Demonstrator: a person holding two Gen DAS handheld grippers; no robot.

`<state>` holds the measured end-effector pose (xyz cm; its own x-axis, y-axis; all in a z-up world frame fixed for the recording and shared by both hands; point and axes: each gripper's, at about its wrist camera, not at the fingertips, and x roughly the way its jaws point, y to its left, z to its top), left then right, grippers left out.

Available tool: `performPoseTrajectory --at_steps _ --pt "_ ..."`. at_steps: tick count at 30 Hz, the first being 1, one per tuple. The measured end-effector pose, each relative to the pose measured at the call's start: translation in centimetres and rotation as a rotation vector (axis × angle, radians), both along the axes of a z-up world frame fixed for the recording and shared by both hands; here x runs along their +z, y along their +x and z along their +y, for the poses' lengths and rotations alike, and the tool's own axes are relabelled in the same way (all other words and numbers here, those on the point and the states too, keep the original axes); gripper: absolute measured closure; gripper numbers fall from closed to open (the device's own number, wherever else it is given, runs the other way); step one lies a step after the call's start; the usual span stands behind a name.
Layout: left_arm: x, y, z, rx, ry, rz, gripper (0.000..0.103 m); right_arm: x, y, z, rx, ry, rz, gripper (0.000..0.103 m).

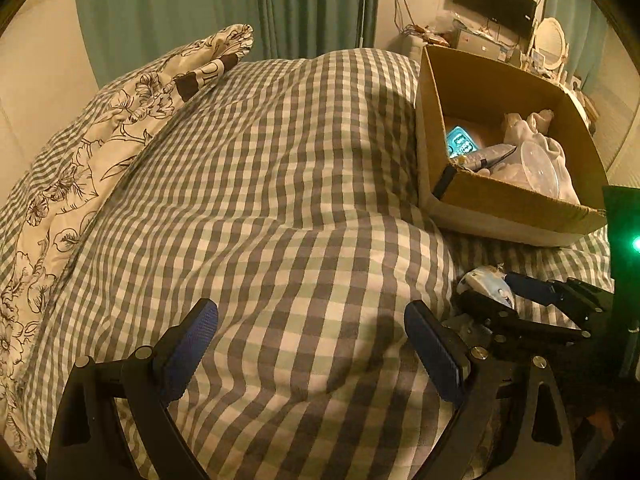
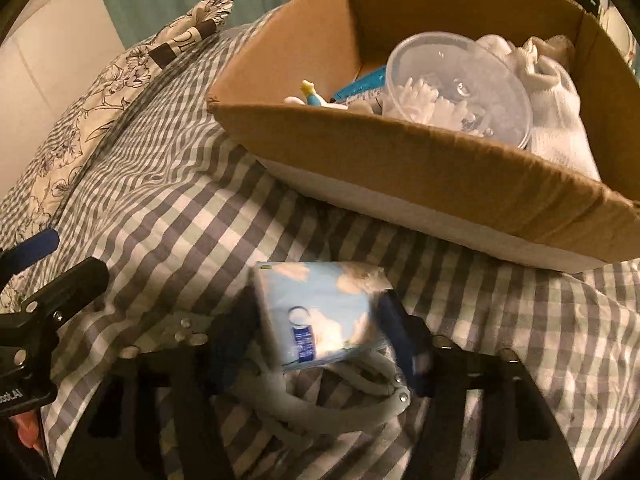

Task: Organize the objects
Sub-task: 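Grasp the white tissue pack with the right tool, then grasp the grey plastic clip with the left tool while the right tool holds the tissue pack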

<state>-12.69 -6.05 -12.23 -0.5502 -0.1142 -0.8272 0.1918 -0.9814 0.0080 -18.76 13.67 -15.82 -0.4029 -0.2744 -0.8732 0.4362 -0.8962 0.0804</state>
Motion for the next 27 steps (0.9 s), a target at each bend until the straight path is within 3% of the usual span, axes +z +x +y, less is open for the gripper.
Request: performPoseTrajectory --at_steps 3,5,9,15,24,27 --pt "0.0 0.1 0.2 -0.001 -0.014 -0.004 0.006 0.3 0.4 0.3 -0.002 0.003 0.011 0.048" --pt "-0.1 0.2 0.3 0.002 -0.022 -0.006 0.006 0.6 0.8 0.4 -0.007 0.015 0.030 0.056" --pt "0.0 0.4 0.6 0.004 -0.040 -0.007 0.006 1.2 1.6 0.5 -0.002 0.021 0.055 0.059" --pt "1.1 1.2 1.9 -0.022 -0.077 0.014 0.006 4.5 4.3 2.3 -0.021 -0.005 0.138 0.060" --pt "2.1 1.3 8.5 -0.165 -0.090 0.020 0.006 8.7 7.9 8.4 -0.128 -0.030 0.217 0.060" --pt "1.0 0.9 10.6 -0.193 -0.032 -0.018 0.006 9.1 8.2 10.1 -0.166 -0.011 0.234 0.060"
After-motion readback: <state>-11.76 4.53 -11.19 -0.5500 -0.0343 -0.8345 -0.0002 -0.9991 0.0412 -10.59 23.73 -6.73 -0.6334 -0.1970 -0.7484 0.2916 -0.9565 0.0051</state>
